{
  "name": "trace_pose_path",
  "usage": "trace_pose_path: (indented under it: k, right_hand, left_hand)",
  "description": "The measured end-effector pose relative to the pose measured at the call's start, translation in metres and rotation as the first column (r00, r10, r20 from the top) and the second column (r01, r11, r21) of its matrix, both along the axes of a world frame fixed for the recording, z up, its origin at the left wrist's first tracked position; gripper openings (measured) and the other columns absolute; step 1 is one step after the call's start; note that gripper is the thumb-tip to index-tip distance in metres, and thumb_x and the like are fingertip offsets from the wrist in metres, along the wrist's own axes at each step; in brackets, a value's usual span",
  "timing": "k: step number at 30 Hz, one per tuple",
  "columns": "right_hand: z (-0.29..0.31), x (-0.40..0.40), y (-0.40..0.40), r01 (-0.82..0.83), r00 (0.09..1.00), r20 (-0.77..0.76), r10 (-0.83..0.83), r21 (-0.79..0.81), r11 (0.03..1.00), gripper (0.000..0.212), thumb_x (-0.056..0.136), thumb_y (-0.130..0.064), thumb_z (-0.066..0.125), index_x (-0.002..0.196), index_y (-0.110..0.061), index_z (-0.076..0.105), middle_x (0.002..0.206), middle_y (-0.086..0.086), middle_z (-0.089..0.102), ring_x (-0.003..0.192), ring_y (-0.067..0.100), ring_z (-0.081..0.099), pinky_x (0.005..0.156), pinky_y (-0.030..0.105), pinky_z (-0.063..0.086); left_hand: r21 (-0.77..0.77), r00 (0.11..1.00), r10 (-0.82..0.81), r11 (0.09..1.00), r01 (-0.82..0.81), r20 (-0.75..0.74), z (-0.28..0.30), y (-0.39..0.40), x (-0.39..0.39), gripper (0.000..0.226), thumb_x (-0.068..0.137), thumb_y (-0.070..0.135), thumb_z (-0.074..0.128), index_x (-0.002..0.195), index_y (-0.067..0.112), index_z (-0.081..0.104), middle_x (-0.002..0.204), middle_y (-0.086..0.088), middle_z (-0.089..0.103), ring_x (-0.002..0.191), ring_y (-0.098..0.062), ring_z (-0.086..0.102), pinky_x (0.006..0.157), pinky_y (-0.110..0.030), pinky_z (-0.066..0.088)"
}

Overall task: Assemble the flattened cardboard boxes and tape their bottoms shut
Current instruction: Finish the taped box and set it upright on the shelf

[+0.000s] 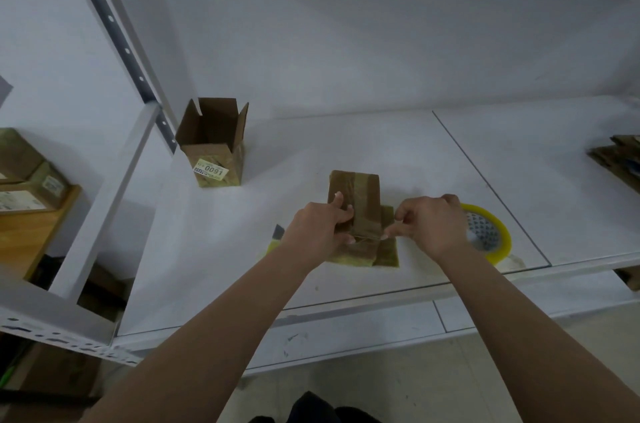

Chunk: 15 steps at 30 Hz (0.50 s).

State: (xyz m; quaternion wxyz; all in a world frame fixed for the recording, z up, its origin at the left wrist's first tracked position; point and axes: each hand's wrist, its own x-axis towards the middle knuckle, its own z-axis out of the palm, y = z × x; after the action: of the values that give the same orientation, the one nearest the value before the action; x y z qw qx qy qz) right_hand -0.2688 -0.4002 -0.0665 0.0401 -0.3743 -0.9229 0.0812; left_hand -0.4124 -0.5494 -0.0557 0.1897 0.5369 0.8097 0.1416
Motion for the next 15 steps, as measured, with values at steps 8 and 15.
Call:
trace_pose_path:
  k: [8,15]
  right_hand:
    - [0.011,0.002,-0.012,-0.132,0.962,-0.27,0.046,-0.309,0.942,0.026,0.09,-0.032,0.067,0.115,-0.03,0.067,0.106,-0.004,0.072,0.099,0.016,0.066,0.091,0.037,0.052]
    - [0.007,-0.009,-0.037,-0.161,0.986,-0.06,0.154,-0.128,0.979,0.056,0.081,-0.049,0.071,0.134,-0.036,0.056,0.12,-0.006,0.068,0.109,0.019,0.062,0.093,0.032,0.047]
  left_hand:
    - [0.035,0.999,0.012,0.999,-0.014,0.035,0.002,-0.002,0.0,0.058,0.087,0.036,0.067,0.141,0.028,0.048,0.157,0.003,0.027,0.127,-0.019,0.052,0.107,-0.032,0.041]
    - [0.052,1.0,-0.01,0.999,0.009,0.025,-0.003,-0.002,-0.004,0.053,0.093,0.018,0.062,0.142,0.028,0.047,0.156,0.001,0.029,0.13,-0.023,0.049,0.108,-0.032,0.038]
